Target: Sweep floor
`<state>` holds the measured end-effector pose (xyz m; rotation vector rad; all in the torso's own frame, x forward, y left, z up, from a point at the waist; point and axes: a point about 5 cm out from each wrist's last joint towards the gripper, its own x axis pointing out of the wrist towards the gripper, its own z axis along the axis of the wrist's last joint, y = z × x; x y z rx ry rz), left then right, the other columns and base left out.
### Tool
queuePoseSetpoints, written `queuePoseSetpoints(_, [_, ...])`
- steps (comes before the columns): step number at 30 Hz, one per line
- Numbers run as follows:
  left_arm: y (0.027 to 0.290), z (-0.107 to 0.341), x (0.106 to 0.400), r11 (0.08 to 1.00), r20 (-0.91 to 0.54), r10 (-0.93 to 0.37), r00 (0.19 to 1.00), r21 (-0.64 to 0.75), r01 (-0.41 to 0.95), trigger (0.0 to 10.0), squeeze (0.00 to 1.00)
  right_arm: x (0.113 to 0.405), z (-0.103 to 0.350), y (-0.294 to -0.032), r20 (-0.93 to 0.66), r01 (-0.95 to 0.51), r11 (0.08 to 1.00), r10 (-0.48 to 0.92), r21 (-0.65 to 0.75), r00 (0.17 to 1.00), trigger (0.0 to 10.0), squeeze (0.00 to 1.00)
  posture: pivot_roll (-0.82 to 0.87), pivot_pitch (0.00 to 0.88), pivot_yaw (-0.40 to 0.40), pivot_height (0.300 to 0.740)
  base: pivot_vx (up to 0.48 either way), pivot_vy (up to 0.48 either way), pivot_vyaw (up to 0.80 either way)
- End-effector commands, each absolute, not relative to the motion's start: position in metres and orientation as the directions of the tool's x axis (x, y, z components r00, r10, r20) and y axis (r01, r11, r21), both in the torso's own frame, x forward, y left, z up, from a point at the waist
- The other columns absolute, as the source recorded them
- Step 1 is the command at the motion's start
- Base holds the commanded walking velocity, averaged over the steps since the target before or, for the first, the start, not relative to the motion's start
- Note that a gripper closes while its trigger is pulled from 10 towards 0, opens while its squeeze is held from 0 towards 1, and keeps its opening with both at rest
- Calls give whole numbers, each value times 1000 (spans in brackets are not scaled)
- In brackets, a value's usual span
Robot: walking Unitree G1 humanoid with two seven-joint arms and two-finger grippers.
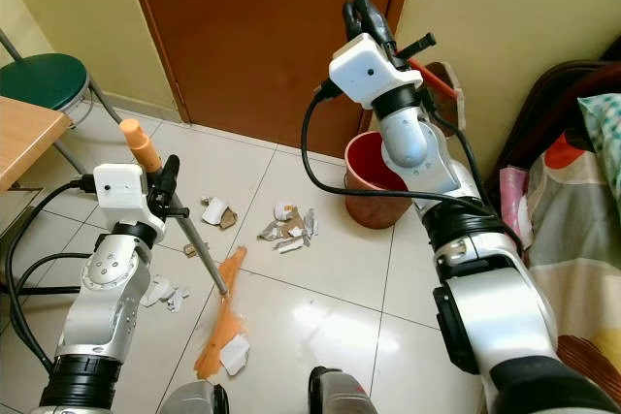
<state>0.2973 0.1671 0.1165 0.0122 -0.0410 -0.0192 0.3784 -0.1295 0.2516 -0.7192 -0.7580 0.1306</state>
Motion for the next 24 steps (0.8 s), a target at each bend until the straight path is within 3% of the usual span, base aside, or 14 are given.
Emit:
queuePoseSetpoints(1, [167, 119, 298, 1000, 57, -20, 998, 12, 20, 10000, 0, 370, 282, -120, 693, 176, 789, 380, -588, 613, 10000, 0, -9, 80, -29, 740, 0, 0, 0])
queuePoseSetpoints(7, [166, 120, 300, 1000, 59, -20, 998, 13, 19, 10000, 0, 358, 330, -99, 816, 93, 919, 290, -384, 501, 10000, 0, -13, 71, -28, 740, 0, 0, 0])
queuePoseSetpoints(11, [165, 121, 301, 1000, 64, -22, 998, 12, 21, 10000, 0, 354, 334, -85, 815, -27, 950, 280, -310, 508, 10000, 0, -13, 71, -28, 740, 0, 0, 0])
queuePoseSetpoints(18, [167, 113, 296, 1000, 28, -10, 1000, 19, 10, 10000, 0, 354, 281, -77, 695, -171, 957, 288, -234, 659, 10000, 0, -10, 74, -36, 740, 0, 0, 0])
queuePoseSetpoints(24, [170, 110, 293, 1000, 19, -10, 1000, 29, 10, 10000, 0, 350, 247, -89, 595, -215, 962, 273, -167, 756, 10000, 0, -17, 88, -32, 740, 0, 0, 0])
